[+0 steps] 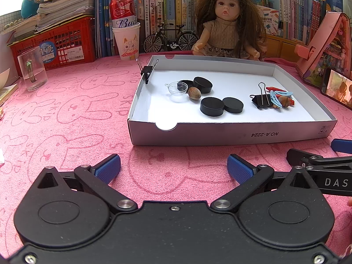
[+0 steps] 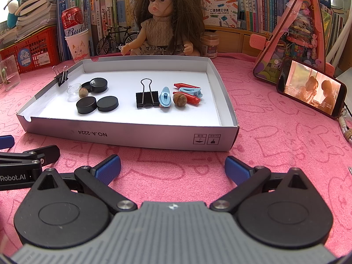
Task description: Organize rigid objects
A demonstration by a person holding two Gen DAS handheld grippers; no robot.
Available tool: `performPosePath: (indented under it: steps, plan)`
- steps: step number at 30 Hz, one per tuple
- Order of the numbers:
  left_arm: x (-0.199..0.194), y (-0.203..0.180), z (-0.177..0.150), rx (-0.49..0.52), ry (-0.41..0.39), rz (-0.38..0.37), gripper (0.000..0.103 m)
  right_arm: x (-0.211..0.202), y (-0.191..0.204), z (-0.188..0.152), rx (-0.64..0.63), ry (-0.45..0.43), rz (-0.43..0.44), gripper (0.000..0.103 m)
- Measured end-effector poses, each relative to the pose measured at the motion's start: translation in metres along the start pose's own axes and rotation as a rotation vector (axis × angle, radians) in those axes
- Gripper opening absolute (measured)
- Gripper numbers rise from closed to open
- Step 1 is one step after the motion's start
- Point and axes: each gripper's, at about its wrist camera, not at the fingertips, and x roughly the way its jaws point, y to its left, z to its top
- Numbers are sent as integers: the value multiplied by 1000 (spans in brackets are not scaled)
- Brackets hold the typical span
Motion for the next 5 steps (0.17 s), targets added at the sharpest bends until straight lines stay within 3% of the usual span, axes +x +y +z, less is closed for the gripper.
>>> performPosePath:
  steps: [5]
  plan:
    - [0, 0, 0, 0, 0, 0, 103, 0, 0, 0, 0, 0, 0, 103]
